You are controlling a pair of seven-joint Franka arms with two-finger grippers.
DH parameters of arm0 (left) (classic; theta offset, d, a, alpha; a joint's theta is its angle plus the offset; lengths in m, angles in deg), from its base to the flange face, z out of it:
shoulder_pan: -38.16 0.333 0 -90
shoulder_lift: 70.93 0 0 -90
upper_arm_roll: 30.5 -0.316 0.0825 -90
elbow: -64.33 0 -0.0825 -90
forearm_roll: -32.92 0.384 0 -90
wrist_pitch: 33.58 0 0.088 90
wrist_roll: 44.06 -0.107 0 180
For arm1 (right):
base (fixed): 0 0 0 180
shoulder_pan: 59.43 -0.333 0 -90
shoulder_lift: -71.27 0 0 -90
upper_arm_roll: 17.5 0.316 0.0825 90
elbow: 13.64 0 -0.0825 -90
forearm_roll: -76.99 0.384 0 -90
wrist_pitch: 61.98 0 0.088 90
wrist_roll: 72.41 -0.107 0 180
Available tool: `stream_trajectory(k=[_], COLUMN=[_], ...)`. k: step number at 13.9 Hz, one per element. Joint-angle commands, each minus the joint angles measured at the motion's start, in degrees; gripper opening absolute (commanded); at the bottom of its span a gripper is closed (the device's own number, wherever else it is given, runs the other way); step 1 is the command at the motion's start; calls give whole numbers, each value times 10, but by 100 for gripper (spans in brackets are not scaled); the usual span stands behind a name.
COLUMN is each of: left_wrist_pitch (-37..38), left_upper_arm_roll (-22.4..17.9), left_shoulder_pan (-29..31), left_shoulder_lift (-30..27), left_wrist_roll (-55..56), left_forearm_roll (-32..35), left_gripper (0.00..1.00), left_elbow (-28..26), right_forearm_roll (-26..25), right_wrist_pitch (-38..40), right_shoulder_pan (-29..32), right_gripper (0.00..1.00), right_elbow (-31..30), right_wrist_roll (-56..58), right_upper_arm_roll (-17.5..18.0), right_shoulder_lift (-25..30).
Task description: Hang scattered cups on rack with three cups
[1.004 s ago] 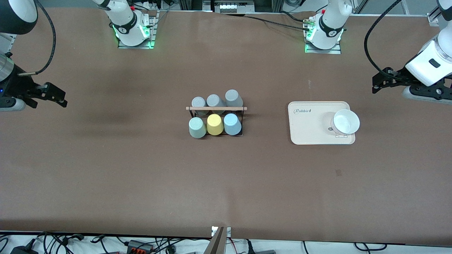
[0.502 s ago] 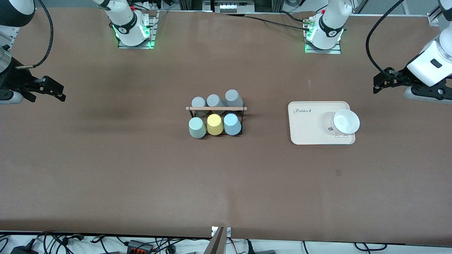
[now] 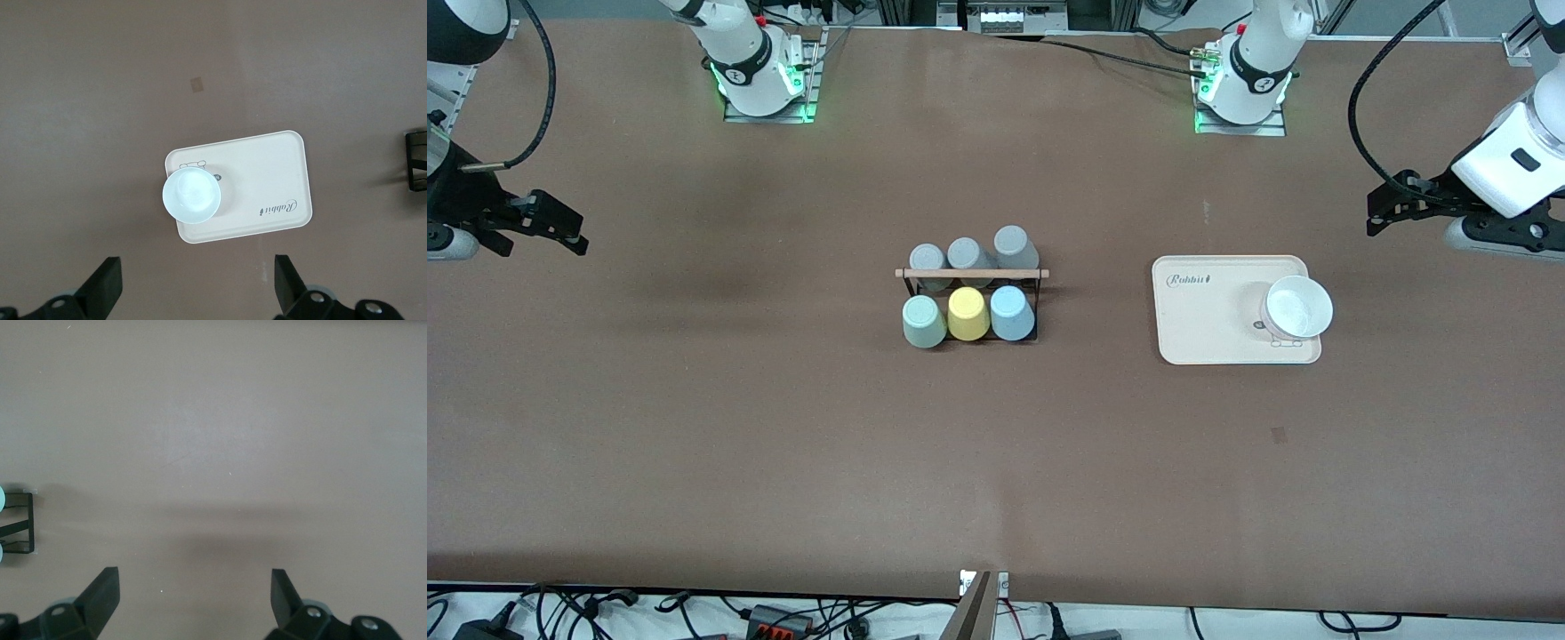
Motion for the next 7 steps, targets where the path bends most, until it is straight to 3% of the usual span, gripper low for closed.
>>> stream_trajectory(k=[1, 7], left_wrist_pitch=[10, 14], left_upper_arm_roll=[0, 0], left_shoulder_pan=[2, 3], left_shoulder_lift=[6, 6], left_wrist_roll=[-7, -7], left_forearm_roll=[2, 2], left_gripper=[100, 100], left_elbow=[15, 15], right_forearm_roll=[0, 1], right_wrist_pitch=[18, 17], right_shoulder_pan=[9, 22], right_gripper=[100, 100], right_elbow=[3, 4], right_wrist_roll=[2, 2], right_upper_arm_roll=[6, 9], right_shoulder_lift=[9, 9])
